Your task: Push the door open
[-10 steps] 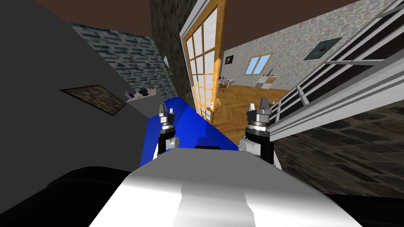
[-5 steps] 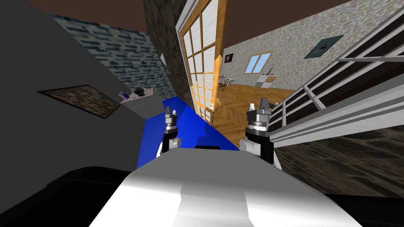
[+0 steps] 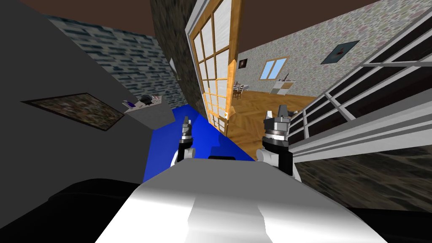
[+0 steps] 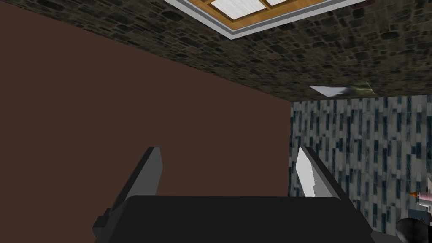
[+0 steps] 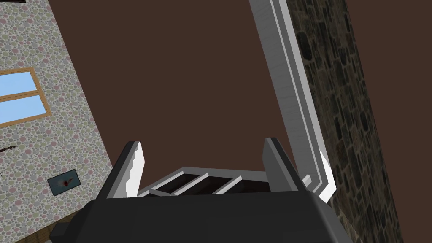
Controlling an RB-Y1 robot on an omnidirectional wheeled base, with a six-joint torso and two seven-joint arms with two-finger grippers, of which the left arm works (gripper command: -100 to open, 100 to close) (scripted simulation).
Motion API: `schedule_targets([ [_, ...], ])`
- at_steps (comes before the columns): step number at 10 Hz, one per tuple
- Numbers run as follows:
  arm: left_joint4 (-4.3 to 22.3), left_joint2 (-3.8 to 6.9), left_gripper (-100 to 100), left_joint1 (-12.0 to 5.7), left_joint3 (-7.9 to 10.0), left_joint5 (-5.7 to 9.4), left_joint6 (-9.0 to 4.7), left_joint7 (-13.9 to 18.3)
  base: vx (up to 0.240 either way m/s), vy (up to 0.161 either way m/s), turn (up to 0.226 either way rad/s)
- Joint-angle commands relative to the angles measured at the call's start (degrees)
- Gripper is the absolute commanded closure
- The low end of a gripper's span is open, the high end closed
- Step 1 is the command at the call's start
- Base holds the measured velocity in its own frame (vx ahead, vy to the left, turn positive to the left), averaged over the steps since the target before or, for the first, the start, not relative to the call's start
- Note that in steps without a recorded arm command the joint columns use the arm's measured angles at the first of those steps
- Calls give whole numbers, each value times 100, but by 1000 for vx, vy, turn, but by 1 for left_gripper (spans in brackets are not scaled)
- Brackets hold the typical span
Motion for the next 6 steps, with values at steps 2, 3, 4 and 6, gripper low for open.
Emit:
schedule_targets([
  [2,272,43,-100,-32,-59,-166,-102,-269,103,18,-31],
  [3,389,53,-100,-47,-87,-235,-146,-375,91,15,-42],
  [4,505,64,-100,-62,-116,-304,-189,-481,93,7,-39],
  [6,752,79,-100,-95,-176,-451,-282,-707,104,12,-39],
])
